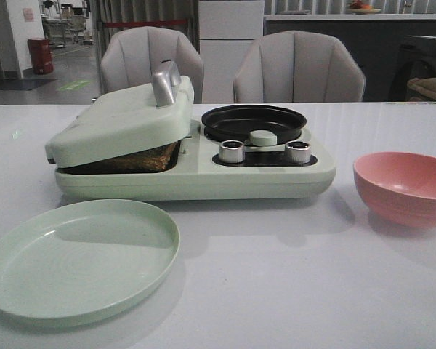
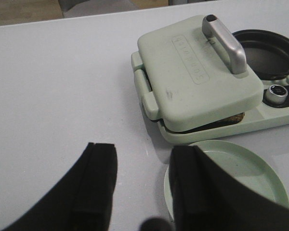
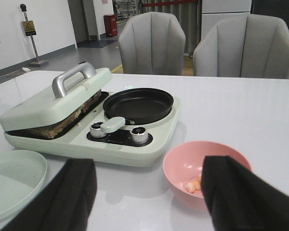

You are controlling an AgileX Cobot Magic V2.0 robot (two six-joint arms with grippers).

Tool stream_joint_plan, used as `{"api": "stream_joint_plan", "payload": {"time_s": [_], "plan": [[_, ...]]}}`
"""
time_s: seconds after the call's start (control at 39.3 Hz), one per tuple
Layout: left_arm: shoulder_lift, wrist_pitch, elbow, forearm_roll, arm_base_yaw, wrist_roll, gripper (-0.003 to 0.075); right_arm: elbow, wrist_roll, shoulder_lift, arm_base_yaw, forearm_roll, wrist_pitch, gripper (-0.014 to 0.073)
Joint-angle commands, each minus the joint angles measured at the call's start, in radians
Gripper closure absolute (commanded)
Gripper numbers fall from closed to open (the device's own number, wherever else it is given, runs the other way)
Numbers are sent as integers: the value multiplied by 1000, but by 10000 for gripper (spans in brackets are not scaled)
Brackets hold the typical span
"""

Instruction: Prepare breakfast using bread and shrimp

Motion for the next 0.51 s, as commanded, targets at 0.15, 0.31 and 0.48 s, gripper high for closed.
{"api": "stream_joint_plan", "payload": {"time_s": [0.15, 0.31, 0.48], "plan": [[-271, -99, 166, -23, -4, -11, 458, -27, -10, 10, -5, -13, -121, 32], [-415, -99, 248, -23, -4, -11, 609, -27, -10, 10, -5, -13, -130, 32], [-496, -154, 304, -23, -4, -11, 606, -25, -10, 10, -5, -13, -142, 32]]}}
